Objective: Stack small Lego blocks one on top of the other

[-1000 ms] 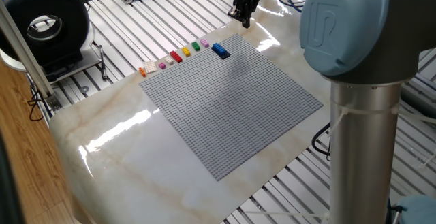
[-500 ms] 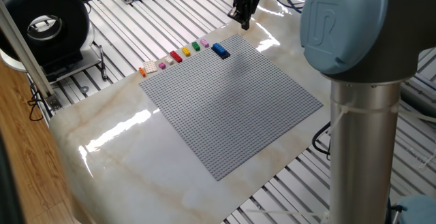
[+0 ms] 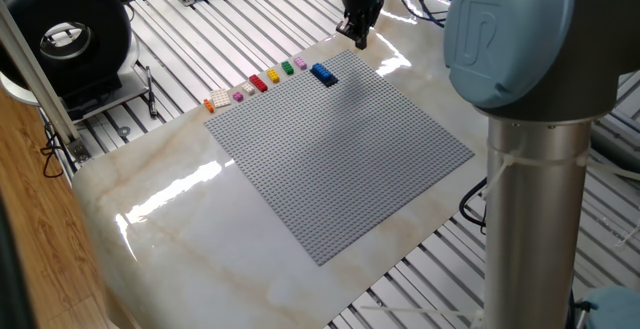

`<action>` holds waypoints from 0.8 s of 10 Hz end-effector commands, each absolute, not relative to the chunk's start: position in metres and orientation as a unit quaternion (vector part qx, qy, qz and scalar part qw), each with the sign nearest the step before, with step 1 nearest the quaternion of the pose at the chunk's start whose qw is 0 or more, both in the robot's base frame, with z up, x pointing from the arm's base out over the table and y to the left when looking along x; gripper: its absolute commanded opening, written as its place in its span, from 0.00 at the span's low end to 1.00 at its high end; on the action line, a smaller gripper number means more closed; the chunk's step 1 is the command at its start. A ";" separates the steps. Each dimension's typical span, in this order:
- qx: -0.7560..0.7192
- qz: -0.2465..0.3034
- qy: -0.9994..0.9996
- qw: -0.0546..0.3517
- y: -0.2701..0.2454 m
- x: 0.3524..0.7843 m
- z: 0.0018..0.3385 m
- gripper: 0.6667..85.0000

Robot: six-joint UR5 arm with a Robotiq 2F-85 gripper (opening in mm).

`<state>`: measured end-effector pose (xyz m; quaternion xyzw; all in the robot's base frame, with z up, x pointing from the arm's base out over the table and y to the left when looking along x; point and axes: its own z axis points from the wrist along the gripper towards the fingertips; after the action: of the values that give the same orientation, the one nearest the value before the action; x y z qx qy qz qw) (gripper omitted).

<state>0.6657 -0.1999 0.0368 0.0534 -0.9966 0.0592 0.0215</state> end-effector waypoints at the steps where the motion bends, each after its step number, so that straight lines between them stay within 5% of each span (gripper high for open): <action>1: 0.060 0.055 -0.997 0.015 -0.195 0.670 0.033 0.00; 8: 0.057 0.053 -0.997 0.011 -0.193 0.674 0.030 0.00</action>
<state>0.6720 -0.1956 0.0310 0.0611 -0.9963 0.0590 0.0140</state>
